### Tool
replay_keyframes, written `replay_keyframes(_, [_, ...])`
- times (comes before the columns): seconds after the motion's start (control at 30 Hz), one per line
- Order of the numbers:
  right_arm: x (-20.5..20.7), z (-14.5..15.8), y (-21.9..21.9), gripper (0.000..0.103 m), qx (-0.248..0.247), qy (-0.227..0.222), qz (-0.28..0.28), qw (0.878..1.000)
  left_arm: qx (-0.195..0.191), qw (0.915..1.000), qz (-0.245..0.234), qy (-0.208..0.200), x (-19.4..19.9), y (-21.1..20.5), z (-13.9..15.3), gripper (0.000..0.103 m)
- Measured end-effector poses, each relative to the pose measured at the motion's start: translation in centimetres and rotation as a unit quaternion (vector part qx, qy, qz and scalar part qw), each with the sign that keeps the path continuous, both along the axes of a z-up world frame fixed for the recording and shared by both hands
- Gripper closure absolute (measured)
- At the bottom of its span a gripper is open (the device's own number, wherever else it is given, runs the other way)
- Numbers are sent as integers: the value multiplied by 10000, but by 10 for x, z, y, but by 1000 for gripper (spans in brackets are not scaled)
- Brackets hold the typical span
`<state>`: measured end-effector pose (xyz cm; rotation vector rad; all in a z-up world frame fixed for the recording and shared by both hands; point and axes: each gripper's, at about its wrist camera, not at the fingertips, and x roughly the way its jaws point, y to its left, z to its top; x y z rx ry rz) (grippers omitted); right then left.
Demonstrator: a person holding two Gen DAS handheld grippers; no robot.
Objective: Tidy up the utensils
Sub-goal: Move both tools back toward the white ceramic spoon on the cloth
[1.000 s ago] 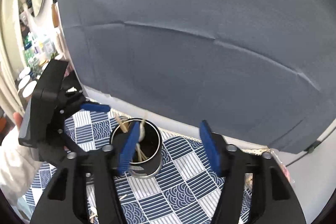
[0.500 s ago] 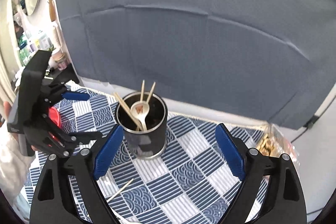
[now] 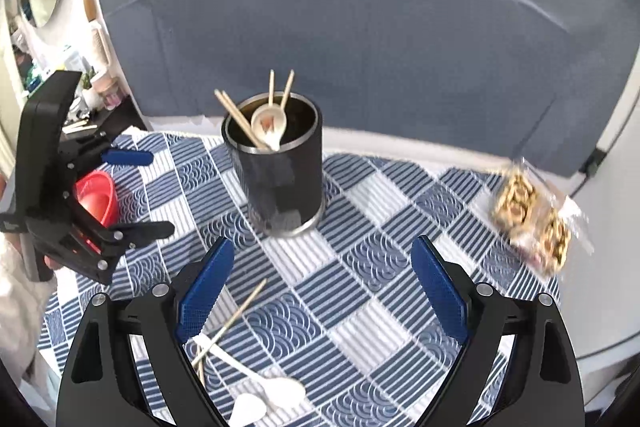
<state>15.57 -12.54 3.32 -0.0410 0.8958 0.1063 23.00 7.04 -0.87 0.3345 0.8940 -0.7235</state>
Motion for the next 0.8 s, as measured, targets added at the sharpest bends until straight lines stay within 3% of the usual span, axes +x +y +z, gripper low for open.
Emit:
replay_keyframes(0.33, [-35,-34,-6,17,-32,448,-59,9990,126,9997,-155,105,-26,-4,-19,6])
replay_keyframes(0.57, [-51,-50,-4,18,-11,674,287,9973,180,9996,-94,176,-46,-8,-27,6])
replay_keyframes(0.8, [-59,-63,1,18,121,926,782,9926,199,9990,254,297,-71,-6,-26,6])
